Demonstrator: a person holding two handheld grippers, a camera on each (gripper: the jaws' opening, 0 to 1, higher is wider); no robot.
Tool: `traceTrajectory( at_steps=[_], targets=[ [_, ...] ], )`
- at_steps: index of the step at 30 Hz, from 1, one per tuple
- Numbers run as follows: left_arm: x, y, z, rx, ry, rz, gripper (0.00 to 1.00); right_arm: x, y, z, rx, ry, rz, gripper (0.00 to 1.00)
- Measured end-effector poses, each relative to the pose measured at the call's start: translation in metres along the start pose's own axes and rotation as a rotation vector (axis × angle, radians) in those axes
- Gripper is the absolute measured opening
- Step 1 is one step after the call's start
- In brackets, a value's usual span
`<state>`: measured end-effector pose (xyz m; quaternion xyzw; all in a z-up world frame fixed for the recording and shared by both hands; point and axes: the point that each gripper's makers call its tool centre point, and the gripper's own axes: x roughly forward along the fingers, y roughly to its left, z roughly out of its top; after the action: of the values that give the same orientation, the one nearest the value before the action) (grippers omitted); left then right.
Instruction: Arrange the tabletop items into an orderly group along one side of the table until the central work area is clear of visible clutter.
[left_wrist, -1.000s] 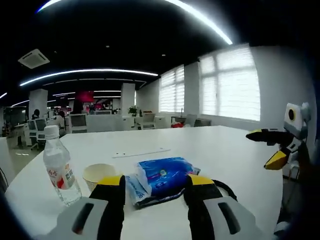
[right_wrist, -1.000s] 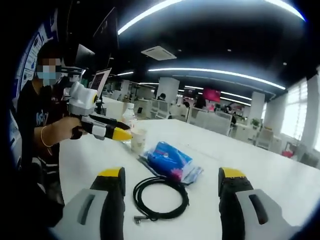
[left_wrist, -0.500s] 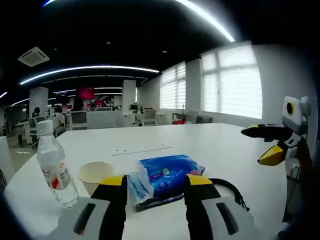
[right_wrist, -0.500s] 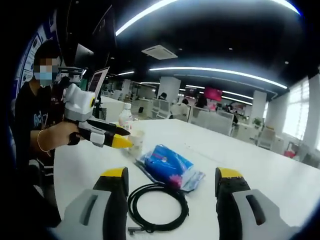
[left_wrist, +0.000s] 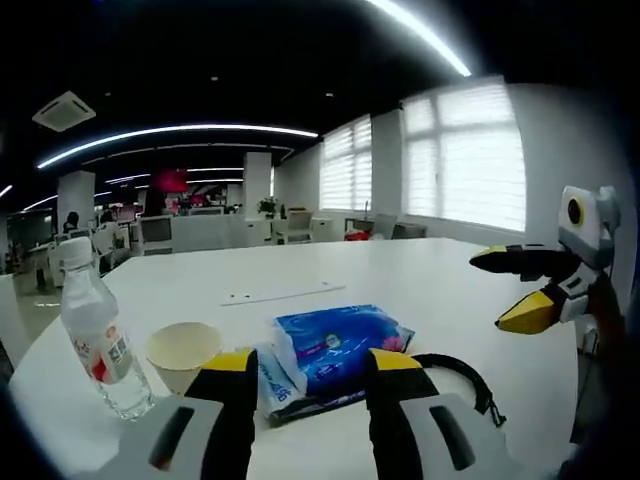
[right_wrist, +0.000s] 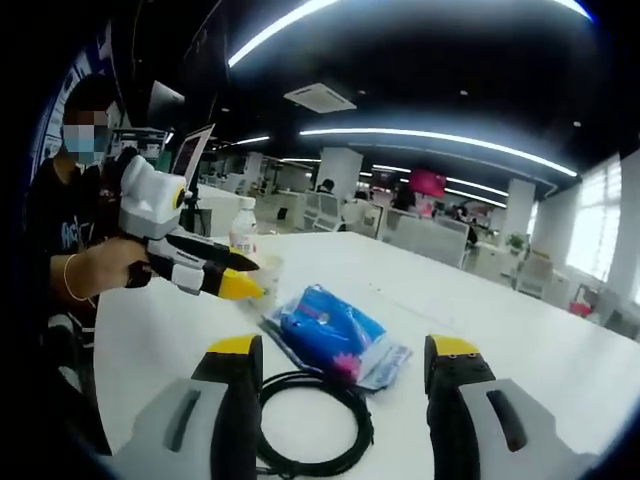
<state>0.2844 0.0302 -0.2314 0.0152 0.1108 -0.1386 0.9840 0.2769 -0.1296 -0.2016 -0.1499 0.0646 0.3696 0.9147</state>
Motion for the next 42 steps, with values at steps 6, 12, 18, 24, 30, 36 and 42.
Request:
traceTrajectory(
  at_steps=[6,12,18,24,30,36,42],
  targets=[
    [0.004,0.005,-0.004,-0.013,0.014,0.022,0.41,0.016,-0.006,-0.008,0.027,0.037,0.011,0.6],
    [0.011,0.006,-0.008,-0.018,0.033,0.03,0.41,0.033,-0.01,-0.015,0.023,0.053,0.025,0.58],
    [0.018,0.01,-0.012,-0.014,0.056,0.038,0.41,0.046,-0.012,-0.024,0.016,0.087,0.026,0.56],
    [0.026,0.012,-0.011,0.015,0.056,0.051,0.41,0.054,-0.014,-0.03,0.018,0.092,0.03,0.53],
    [0.033,0.013,-0.019,0.014,0.078,0.049,0.41,0.065,-0.016,-0.039,0.026,0.121,0.021,0.53],
    [0.038,0.015,-0.022,-0.005,0.09,0.06,0.4,0.076,-0.015,-0.046,0.039,0.136,0.024,0.5],
    [0.04,0.013,-0.022,-0.026,0.088,0.054,0.4,0.086,-0.011,-0.054,0.077,0.148,0.042,0.48]
  ],
)
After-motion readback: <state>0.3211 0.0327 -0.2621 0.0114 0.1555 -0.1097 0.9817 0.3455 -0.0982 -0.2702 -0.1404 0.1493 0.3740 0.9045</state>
